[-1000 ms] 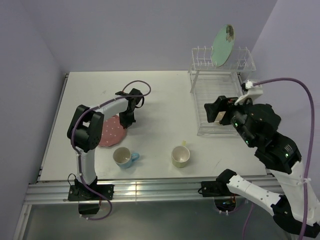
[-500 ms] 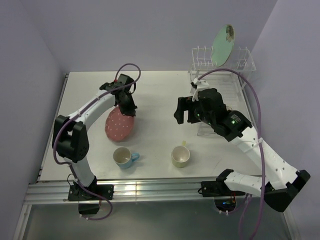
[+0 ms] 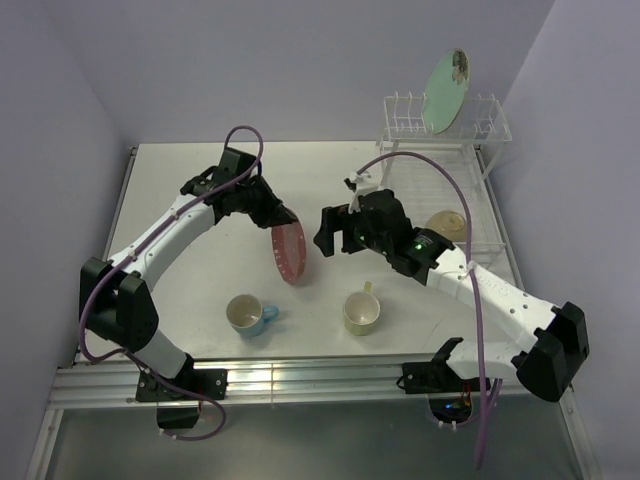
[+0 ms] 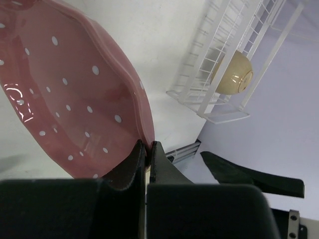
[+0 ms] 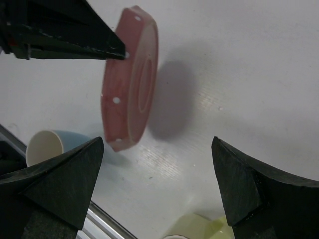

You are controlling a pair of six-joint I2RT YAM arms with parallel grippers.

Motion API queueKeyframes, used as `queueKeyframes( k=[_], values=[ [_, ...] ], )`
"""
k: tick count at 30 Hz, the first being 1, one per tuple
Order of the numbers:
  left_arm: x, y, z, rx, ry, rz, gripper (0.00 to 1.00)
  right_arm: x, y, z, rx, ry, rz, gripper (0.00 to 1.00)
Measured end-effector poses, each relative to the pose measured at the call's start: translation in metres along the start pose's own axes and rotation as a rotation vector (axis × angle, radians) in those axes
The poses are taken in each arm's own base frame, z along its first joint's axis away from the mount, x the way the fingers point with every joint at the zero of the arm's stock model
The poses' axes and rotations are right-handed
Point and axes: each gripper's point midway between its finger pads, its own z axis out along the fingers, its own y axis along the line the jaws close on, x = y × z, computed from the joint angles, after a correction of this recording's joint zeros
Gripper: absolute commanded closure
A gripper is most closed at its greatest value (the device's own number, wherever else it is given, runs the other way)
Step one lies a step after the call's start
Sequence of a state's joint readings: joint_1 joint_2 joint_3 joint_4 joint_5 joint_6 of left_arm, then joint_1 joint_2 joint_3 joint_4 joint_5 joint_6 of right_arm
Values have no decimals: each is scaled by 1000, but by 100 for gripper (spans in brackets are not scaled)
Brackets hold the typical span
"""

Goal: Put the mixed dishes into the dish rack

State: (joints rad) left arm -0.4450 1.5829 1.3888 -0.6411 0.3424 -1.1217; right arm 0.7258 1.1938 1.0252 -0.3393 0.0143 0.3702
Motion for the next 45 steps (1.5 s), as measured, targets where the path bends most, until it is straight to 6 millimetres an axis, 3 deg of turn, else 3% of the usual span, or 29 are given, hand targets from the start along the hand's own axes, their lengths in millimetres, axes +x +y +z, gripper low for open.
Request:
queueKeyframes(
  k=[8, 15, 20, 24, 25, 27, 29, 30, 36, 37, 38, 40, 41, 45],
  values=[
    [6, -6, 2, 31, 37, -76, 100, 5, 41, 21, -113, -30, -45, 4],
    [7, -18, 0, 74, 55, -113, 100, 26, 49, 42, -104, 16, -74, 7],
    [8, -28, -2, 112, 72, -142, 100, 21, 47, 45, -65, -22, -101, 18],
    [11, -35, -7, 151, 80, -163, 100, 14, 39, 47, -20, -57, -114, 40],
    [12, -36, -9, 157, 82, -170, 100, 13, 37, 48, -8, -64, -118, 53],
    [14, -38, -14, 172, 85, -177, 100, 13, 34, 52, 12, -69, -125, 60],
    [15, -40, -19, 185, 79, -188, 100, 13, 31, 54, 27, -72, -130, 79],
    [14, -40, -20, 190, 76, -192, 100, 13, 30, 55, 35, -76, -137, 100],
    [14, -41, -22, 197, 74, -206, 100, 10, 29, 55, 56, -93, -142, 100],
    [15, -41, -22, 199, 76, -206, 98, 10, 29, 54, 59, -95, -144, 100],
    [15, -41, -22, 200, 77, -204, 66, 10, 29, 53, 64, -97, -147, 100],
    [17, -42, -23, 205, 88, -199, 28, 9, 27, 50, 75, -97, -146, 100],
    [18, -45, -25, 214, 96, -190, 2, 12, 24, 48, 85, -88, -147, 100],
    [17, -67, -42, 273, 94, -158, 1, 30, 7, 43, 154, -10, -163, 100]
  ],
)
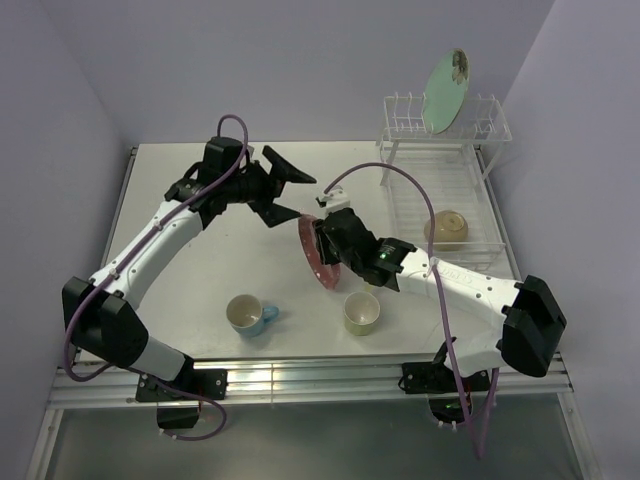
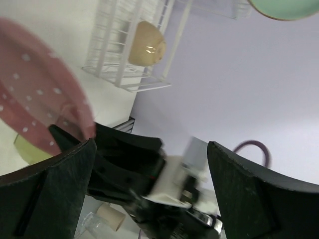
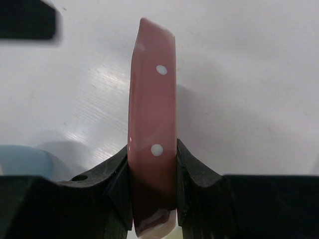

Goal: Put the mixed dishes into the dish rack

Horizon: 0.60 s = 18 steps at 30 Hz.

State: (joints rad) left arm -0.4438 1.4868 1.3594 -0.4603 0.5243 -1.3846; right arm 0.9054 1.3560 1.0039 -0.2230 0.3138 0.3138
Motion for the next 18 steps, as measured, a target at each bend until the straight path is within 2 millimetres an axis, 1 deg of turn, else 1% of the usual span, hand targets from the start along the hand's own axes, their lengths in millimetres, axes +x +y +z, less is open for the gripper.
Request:
queueKeyframes(
  k=[3, 7, 9, 11, 13, 14, 16, 18],
  values=[
    [1, -23, -11, 44, -12, 50, 1, 12, -7, -2, 31, 46, -15, 100],
    [-6, -47, -30, 62, -72, 124, 1, 18, -15, -4, 63, 71, -26, 100],
    [-16, -53, -40, 53, -136, 157, 1, 17, -17, -6, 77, 74, -31, 100],
    [-29, -50, -53, 25, -214, 189, 1, 11, -19, -9, 91, 71, -38, 100],
    [-38, -43, -64, -11, -273, 213, 1, -5, -20, -13, 102, 49, -47, 100],
    [-41, -38, -70, -34, -299, 228, 1, -17, -20, -16, 106, 29, -46, 100],
    [-44, -29, -79, -78, -336, 258, 1, -48, -20, -22, 111, -31, -32, 100],
    [-44, -19, -85, -109, -356, 291, 1, -85, -24, -29, 122, -107, -10, 100]
  ],
)
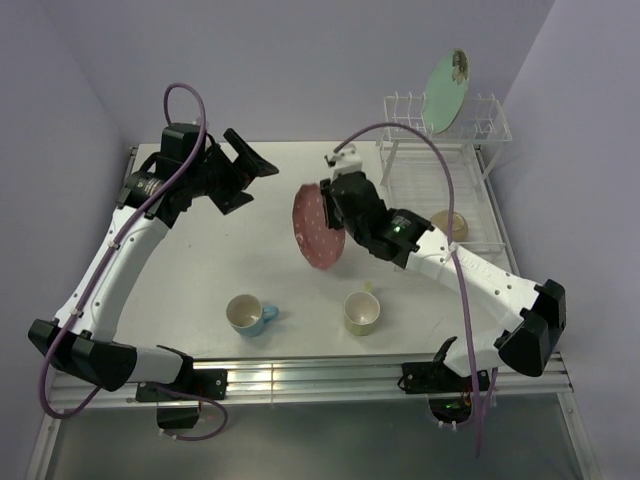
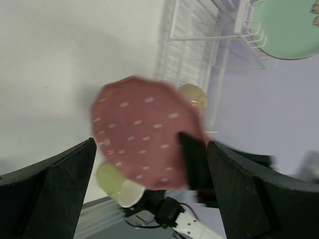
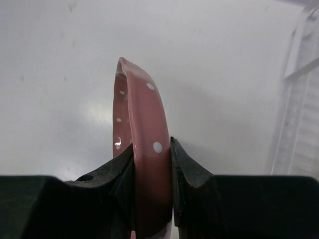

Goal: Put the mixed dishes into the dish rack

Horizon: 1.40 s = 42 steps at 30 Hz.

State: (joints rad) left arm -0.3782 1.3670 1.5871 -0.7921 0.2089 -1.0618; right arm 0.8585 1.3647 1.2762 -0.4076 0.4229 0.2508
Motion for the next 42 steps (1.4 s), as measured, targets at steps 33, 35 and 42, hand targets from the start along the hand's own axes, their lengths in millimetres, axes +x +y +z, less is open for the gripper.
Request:
queueKeyframes(
  k=[33, 35, 42],
  values=[
    [65, 167, 0, -359, 90, 261, 1, -303, -219, -12, 777, -547, -148, 100],
    [68, 172, 0, -365, 98, 269, 1, -303, -228, -14, 795, -544, -147, 100],
    [80, 182, -7, -358, 111, 303, 1, -299, -252, -14, 836, -520, -159, 100]
  ],
)
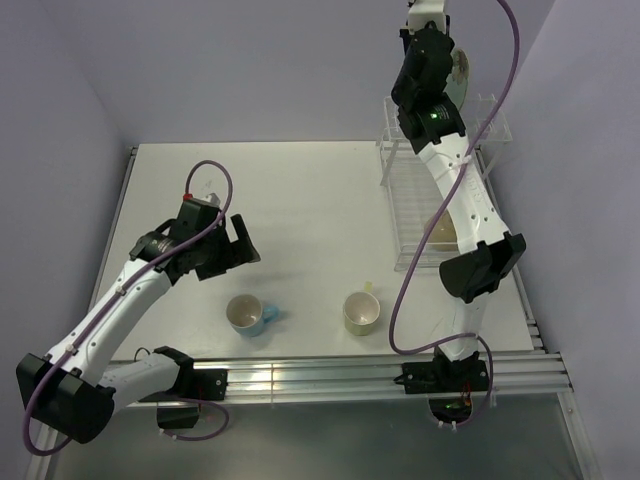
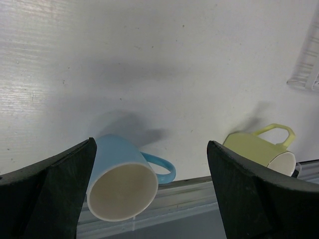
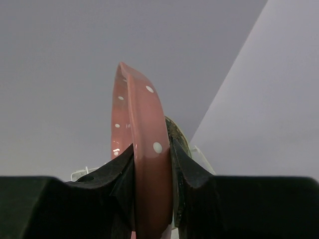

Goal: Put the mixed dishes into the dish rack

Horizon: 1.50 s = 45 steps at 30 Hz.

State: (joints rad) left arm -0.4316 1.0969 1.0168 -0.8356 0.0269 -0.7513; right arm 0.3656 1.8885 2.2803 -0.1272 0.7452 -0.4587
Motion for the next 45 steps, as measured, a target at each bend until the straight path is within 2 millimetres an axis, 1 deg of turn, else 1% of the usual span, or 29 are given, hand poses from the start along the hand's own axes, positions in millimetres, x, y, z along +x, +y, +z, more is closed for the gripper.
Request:
queueKeyframes(
  k=[3, 6, 9, 20, 25, 33, 38, 42, 45],
  values=[
    [5, 4, 0, -5, 6, 7, 1, 6, -2, 4, 3, 7, -10, 100],
    [4, 4, 1, -4, 4, 8, 1, 16, 2, 8, -10, 19, -19, 100],
    [4, 4, 1, -7, 5, 12, 1, 31, 12, 10, -47, 45, -41, 100],
    [7, 8, 10, -33, 31, 17, 1, 67, 34, 16, -134, 97, -79, 100],
    [7, 8, 10, -35, 32, 17, 1, 77, 39, 19, -157, 107, -88, 100],
    [4, 13, 11, -64, 14, 16, 1, 91, 51, 21, -200, 129, -92, 100],
    [4, 17, 8, -79, 8, 14, 1, 101, 56, 25, -210, 143, -98, 100],
    [7, 21, 7, -98, 17, 7, 1, 111, 61, 27, -215, 162, -106, 100],
    [10, 25, 5, -116, 27, -1, 1, 112, 63, 29, -215, 158, -99, 100]
  ],
)
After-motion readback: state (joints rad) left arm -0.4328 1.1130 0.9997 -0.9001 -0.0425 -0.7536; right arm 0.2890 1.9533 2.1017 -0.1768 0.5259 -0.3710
